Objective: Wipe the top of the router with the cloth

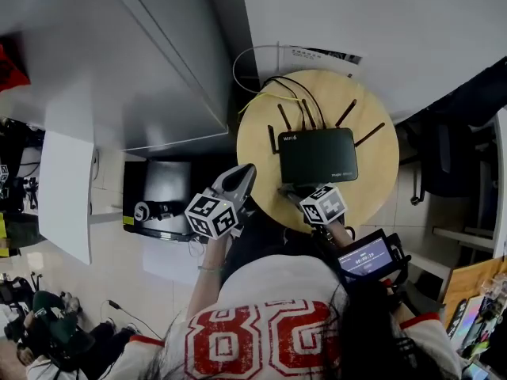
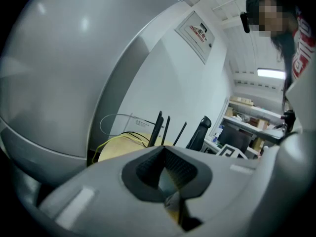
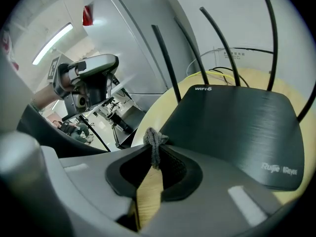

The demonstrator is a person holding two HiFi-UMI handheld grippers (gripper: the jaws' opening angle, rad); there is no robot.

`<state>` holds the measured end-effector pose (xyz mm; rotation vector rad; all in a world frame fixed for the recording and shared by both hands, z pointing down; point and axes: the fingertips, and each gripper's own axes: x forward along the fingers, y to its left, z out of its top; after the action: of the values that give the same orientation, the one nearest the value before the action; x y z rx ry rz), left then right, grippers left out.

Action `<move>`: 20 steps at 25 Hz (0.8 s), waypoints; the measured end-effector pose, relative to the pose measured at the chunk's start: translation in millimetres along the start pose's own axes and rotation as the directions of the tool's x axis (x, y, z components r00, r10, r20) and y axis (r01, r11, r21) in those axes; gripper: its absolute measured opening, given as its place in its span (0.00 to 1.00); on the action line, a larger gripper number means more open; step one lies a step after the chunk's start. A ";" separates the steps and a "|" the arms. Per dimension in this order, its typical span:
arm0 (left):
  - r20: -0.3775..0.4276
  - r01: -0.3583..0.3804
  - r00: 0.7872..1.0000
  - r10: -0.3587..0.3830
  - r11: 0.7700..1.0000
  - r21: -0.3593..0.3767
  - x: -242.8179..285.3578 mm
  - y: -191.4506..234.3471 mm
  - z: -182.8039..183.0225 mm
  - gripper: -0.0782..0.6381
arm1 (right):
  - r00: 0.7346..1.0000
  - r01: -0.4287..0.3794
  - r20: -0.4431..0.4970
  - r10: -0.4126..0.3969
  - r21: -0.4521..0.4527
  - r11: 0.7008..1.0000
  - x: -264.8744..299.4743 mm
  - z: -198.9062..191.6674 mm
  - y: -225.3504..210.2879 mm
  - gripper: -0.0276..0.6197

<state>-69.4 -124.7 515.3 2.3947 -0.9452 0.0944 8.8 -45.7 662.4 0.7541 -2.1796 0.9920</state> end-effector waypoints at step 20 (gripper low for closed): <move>-0.028 0.008 1.000 -0.008 1.000 0.007 19.2 -83.0 -40.3 0.11 | 0.978 0.049 0.190 -0.085 0.189 0.981 -87.7 -31.2 -42.0 0.11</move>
<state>4.2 -65.8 515.0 2.3973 -0.9236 0.1273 104.1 -23.2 633.6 1.0459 -2.2328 1.1357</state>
